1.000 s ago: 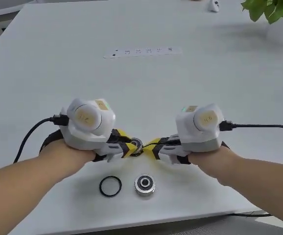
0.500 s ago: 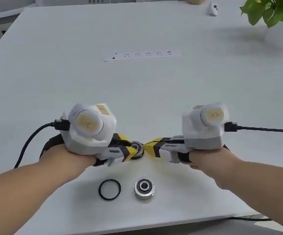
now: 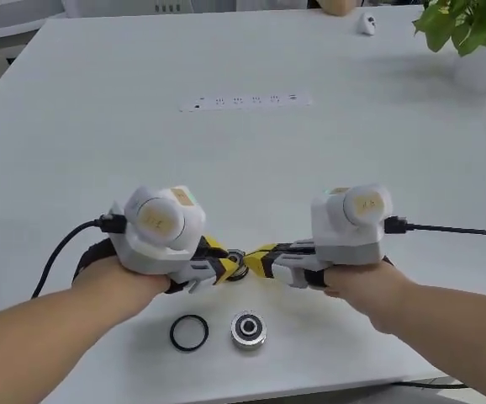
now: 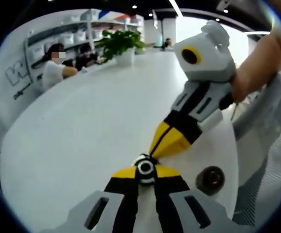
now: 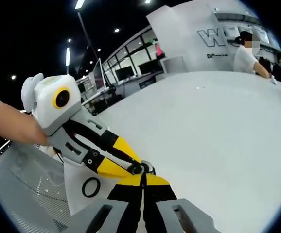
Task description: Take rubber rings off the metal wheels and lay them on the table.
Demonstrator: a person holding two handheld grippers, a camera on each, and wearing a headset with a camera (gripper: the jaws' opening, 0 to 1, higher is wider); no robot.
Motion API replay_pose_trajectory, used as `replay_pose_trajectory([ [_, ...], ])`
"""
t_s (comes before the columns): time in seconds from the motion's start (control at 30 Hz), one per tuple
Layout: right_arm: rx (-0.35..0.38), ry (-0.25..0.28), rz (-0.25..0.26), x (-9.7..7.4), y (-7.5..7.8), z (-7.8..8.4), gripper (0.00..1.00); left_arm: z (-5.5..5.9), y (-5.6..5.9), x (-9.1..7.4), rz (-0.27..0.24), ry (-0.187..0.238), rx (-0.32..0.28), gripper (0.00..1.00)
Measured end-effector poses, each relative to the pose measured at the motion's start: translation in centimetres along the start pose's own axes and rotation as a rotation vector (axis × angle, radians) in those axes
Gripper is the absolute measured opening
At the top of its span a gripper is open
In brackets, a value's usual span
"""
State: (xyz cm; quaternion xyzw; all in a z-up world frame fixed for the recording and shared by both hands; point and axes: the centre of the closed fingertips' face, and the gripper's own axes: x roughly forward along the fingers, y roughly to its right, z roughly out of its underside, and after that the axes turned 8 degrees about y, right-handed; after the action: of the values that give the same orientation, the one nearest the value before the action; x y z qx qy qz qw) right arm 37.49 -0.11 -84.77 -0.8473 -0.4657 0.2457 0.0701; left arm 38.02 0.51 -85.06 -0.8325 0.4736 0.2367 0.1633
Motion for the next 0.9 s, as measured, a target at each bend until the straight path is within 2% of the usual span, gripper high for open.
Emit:
replay_pose_trajectory([
  [0.4,-0.009,-0.004,-0.037,0.0,-0.7,0.0,0.0,0.0,0.2,0.1,0.0,0.002,0.004,0.11],
  [0.47,0.003,0.003,-0.065,0.0,-1.3,-0.1,0.0,0.0,0.2,0.1,-0.001,0.005,0.005,0.11],
  [0.53,-0.026,-0.001,-0.059,-0.1,-1.1,-0.2,0.0,0.0,0.2,0.1,-0.002,0.008,0.004,0.11],
  [0.9,0.024,0.01,-0.085,-0.6,-1.4,-0.3,0.0,0.0,0.4,0.0,0.0,0.005,0.006,0.12],
])
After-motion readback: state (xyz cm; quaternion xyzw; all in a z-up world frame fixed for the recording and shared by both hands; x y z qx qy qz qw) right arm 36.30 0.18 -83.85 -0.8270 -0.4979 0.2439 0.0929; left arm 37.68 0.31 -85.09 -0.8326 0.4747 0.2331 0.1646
